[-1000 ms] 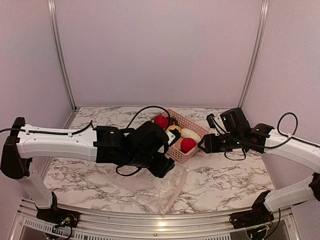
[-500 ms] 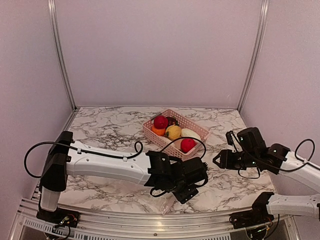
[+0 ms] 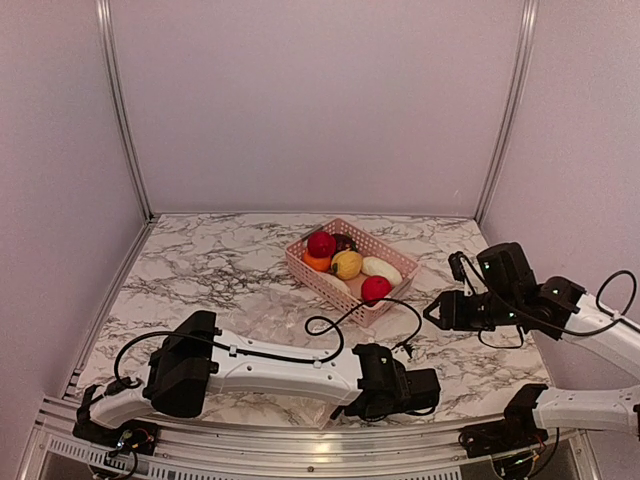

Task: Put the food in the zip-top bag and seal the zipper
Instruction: Pick up the zipper food storage bag at the center of the board.

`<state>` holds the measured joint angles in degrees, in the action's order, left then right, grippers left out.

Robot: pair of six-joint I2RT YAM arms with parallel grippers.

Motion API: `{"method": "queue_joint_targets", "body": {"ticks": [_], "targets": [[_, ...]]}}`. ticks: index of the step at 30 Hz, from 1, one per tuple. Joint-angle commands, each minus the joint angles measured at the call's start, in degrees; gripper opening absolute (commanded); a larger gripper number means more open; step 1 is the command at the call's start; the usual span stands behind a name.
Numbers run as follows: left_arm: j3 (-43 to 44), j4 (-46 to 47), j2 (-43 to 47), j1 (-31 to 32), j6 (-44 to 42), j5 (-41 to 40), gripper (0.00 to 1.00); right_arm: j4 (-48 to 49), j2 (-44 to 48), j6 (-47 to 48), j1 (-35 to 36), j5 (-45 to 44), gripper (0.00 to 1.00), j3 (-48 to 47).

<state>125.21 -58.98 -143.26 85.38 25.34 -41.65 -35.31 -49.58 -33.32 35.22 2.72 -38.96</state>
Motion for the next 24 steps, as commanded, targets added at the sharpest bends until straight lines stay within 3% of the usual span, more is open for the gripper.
{"method": "queue_joint_targets", "body": {"ticks": [1, 5, 11, 16, 24], "targets": [[1.83, -9.52, -1.97, 0.13, 4.84, -6.36, 0.64, -2.36, 0.21, 3.01, -0.24, 0.44, 0.51, -3.78], [1.63, -10.51, -0.52, -0.06, 6.66, -7.59, 0.51, -2.56, 0.45, 2.83, -0.29, 0.90, 0.51, -3.54], [0.14, -14.21, 3.54, -1.59, 9.92, -7.07, 0.20, 0.15, -0.67, 1.99, -0.28, 1.95, 0.51, -2.61], [-6.51, -16.15, 11.57, -3.84, 13.73, -8.37, 0.01, 3.20, -3.78, 1.72, -0.20, 2.88, 0.51, -4.08], [-13.60, -14.62, 27.23, -10.11, 22.90, -6.16, 0.00, 8.04, -16.15, 1.35, 2.33, 6.41, 0.51, -15.09]]}}
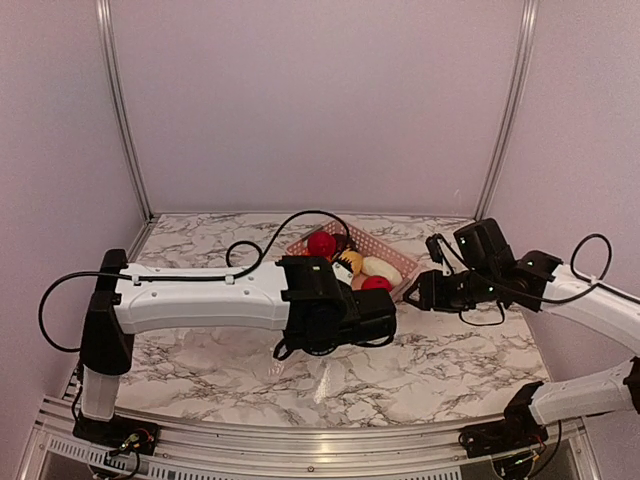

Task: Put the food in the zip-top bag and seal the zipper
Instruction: Pick up the zipper food storage bag at the center of the board, then open the zipper food storage bag.

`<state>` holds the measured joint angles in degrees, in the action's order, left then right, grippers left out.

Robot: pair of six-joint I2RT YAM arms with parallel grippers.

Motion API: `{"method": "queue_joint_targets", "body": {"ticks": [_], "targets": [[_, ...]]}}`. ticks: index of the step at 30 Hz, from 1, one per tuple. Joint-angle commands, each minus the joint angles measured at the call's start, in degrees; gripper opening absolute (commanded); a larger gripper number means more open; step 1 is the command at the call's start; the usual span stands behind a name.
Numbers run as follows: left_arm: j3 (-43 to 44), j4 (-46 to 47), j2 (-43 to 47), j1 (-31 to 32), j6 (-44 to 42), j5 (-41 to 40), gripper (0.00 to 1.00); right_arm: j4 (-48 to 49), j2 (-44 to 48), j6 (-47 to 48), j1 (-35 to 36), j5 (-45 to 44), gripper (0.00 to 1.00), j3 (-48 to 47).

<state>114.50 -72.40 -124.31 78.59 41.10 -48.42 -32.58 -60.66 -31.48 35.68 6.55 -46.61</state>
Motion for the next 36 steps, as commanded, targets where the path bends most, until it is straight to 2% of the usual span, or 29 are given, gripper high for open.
{"method": "queue_joint_targets", "body": {"ticks": [1, 7, 14, 19, 22, 28, 29, 31, 35, 36], "targets": [[-4.08, -0.11, 10.45, -4.03, 7.75, 0.44, 0.00, 6.52, -7.42, -0.50, 2.84, 3.19, 0.51, -9.29], [-10.81, 9.53, 19.66, -7.34, 8.13, 0.05, 0.00, 7.76, -23.07, -0.38, 8.10, 8.34, 0.52, -25.17], [-11.73, 14.07, 22.23, -10.09, 8.56, 0.88, 0.00, 6.71, -34.13, 1.28, 10.28, 12.60, 0.56, -42.43], [-14.61, 18.22, 25.12, -10.21, 9.66, 0.82, 0.00, 6.73, -38.84, 0.59, 11.06, 16.69, 0.62, -45.29], [-16.74, 20.80, 26.84, -10.21, 9.40, 1.42, 0.00, 5.98, -41.44, 0.47, 11.29, 19.39, 0.70, -46.61], [-19.57, 23.40, 29.64, -10.21, 9.58, 1.49, 0.00, 3.33, -44.04, 0.77, 11.94, 19.07, 0.67, -48.56], [-19.77, 23.69, 29.91, -10.21, 9.42, 1.45, 0.00, 3.31, -44.24, 0.62, 11.94, 19.11, 0.66, -48.27], [-19.97, 24.13, 30.34, -10.21, 8.86, 1.34, 0.00, 3.48, -44.65, 0.48, 11.96, 19.37, 0.54, -47.89], [-20.15, 24.07, 30.62, -10.21, 7.73, 0.61, 0.00, 3.68, -44.89, 0.50, 11.95, 19.60, 0.07, -48.84], [-20.19, 24.06, 30.52, -10.27, 7.51, 0.65, 0.00, 3.30, -44.83, 0.85, 12.05, 19.21, 0.00, -49.50]]}}
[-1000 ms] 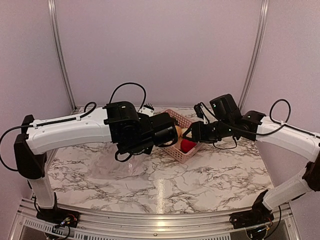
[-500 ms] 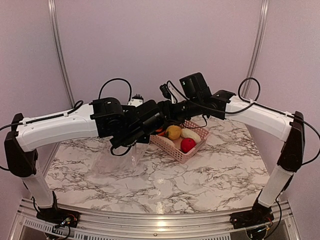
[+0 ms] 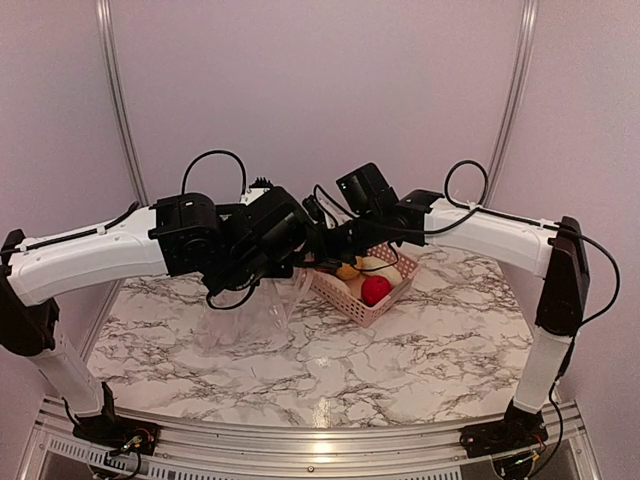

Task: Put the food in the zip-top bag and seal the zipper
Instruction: Open the zipper food storage bag.

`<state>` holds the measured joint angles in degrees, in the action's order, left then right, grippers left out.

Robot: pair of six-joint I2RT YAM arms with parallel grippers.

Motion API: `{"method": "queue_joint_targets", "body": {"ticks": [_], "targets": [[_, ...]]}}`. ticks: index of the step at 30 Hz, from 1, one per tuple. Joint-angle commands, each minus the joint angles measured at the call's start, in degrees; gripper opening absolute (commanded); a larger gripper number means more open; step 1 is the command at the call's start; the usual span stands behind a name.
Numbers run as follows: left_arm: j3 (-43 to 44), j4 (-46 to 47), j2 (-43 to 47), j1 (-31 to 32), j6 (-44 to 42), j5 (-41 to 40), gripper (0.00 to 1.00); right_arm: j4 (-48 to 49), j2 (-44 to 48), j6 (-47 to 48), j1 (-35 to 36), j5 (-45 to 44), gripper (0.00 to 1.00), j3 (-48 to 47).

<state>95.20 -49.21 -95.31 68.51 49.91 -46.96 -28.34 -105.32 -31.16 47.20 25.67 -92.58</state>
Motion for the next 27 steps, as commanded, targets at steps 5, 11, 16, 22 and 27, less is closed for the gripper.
{"method": "queue_joint_targets", "body": {"ticks": [5, 11, 16, 22, 27], "targets": [[0.26, 0.87, -0.87, -0.39, -3.09, 1.97, 0.13, -2.97, 0.13, 2.45, 1.50, -2.29, 0.00, -6.67], [5.00, -2.42, -5.25, -0.48, -3.87, 2.58, 0.33, -4.66, -0.15, 2.95, 2.08, -3.24, 0.00, -9.87], [10.35, -8.06, -8.50, -0.47, -4.39, -0.94, 0.28, -5.40, 0.47, 2.60, 2.05, -5.14, 0.00, -10.72], [12.40, -11.32, -8.86, -0.48, -5.89, -4.89, 0.01, -5.96, 1.00, 2.26, 2.04, -6.94, 0.00, -9.99], [10.70, -12.21, -5.91, -0.92, -6.23, -8.74, 0.00, -11.73, 0.49, 0.33, 1.18, -14.02, 0.00, -11.12]]}}
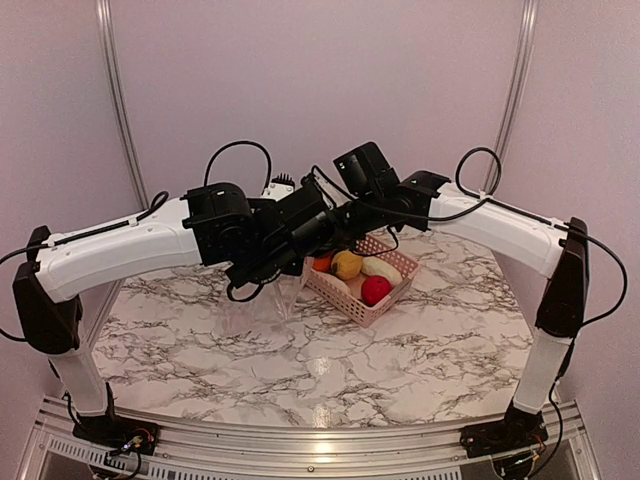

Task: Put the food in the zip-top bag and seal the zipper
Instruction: Open the zipper food storage bag.

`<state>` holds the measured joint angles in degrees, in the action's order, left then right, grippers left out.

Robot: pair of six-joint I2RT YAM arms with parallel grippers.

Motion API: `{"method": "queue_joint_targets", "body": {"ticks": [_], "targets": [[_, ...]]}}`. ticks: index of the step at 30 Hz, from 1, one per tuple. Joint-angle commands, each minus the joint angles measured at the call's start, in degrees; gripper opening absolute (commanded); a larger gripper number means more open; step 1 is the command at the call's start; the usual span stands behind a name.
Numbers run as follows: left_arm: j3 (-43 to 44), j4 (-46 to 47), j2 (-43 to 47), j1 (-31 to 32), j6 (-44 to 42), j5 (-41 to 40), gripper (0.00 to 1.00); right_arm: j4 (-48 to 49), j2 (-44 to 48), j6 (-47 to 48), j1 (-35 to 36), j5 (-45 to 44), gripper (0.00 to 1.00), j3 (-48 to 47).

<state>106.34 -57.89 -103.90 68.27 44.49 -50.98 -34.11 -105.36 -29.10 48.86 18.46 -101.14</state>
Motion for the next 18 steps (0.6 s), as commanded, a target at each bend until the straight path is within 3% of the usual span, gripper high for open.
{"method": "queue_joint_targets", "body": {"ticks": [1, 7, 14, 18], "targets": [[-1.07, -3.55, 3.28, -0.95, -0.76, -4.96, 0.00, -7.41, 0.51, -2.43, -0.79, -8.51, 0.02, -2.89], [-3.87, -3.39, 6.14, -1.91, 0.71, -5.96, 0.00, -13.85, -1.48, -2.50, -1.58, -10.56, 0.11, -6.92], [-5.78, -3.35, 7.01, -2.77, 0.98, -7.63, 0.00, -14.75, -2.19, -1.40, -1.93, -10.07, 0.19, -6.82], [-7.71, -3.08, 8.98, -3.72, 1.42, -7.60, 0.00, -12.31, -0.19, -0.82, -1.81, -7.59, 0.32, -4.93]]}}
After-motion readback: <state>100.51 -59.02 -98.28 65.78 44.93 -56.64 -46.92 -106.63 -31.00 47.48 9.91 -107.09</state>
